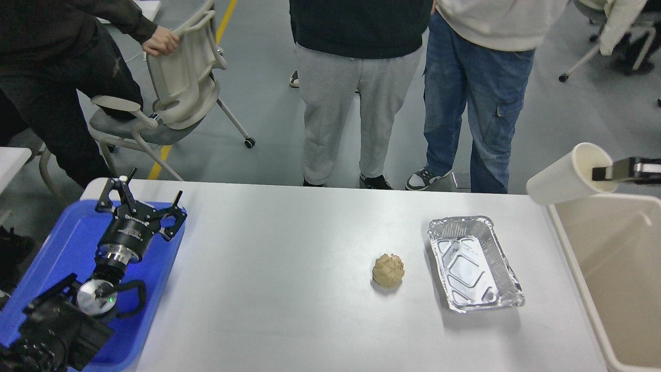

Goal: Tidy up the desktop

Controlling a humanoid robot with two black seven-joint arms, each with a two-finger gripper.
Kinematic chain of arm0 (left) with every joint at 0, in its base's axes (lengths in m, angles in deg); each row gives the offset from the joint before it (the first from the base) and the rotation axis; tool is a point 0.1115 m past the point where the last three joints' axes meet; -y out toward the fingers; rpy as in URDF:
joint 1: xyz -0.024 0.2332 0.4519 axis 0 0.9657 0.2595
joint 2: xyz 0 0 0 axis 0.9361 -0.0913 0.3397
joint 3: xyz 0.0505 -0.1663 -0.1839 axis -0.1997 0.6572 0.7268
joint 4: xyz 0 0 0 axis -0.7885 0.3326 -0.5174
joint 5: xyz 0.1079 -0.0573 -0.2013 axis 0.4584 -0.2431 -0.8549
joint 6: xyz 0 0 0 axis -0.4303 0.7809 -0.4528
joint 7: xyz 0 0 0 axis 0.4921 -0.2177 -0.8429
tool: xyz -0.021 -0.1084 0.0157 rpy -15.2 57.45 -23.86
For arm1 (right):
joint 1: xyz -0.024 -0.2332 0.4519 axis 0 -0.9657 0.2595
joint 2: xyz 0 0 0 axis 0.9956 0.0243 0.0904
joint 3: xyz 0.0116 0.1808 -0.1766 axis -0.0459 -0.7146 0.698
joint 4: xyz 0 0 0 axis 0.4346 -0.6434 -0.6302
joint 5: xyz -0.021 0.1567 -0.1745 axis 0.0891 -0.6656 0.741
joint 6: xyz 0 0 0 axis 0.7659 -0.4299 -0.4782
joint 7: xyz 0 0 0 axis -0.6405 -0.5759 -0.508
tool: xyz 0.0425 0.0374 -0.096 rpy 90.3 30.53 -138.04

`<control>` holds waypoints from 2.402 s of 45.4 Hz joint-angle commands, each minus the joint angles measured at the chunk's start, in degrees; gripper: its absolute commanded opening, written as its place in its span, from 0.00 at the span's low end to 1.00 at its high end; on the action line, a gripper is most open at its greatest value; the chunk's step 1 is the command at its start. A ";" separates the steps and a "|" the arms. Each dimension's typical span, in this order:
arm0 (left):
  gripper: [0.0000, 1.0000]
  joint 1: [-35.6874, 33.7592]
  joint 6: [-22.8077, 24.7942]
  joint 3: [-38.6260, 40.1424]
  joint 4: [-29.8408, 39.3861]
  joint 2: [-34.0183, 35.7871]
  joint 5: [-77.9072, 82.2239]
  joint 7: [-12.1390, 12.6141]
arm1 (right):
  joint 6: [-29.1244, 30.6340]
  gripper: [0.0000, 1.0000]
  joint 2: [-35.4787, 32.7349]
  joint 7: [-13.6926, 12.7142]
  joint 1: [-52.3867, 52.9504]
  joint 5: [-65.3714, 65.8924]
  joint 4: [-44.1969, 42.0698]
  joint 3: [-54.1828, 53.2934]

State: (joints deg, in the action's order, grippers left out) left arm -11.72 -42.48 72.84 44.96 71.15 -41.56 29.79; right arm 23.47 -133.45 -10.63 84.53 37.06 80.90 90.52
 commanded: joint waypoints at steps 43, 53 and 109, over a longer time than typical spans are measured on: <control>1.00 -0.02 0.00 0.00 0.01 0.00 0.00 0.00 | -20.19 0.00 43.31 -11.88 -60.28 -73.49 -71.95 -16.88; 1.00 0.06 0.00 0.00 0.01 0.00 0.00 0.00 | -20.72 0.00 44.10 -11.97 -60.37 -73.40 -71.86 -16.79; 1.00 0.06 0.00 0.00 0.01 0.00 -0.18 -0.09 | -20.46 1.00 42.15 -10.92 -68.36 -46.70 -33.02 -87.78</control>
State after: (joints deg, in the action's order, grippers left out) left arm -11.71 -42.48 72.84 44.97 71.16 -41.66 29.70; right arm 3.24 -93.94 -21.67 24.18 -27.14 27.97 33.71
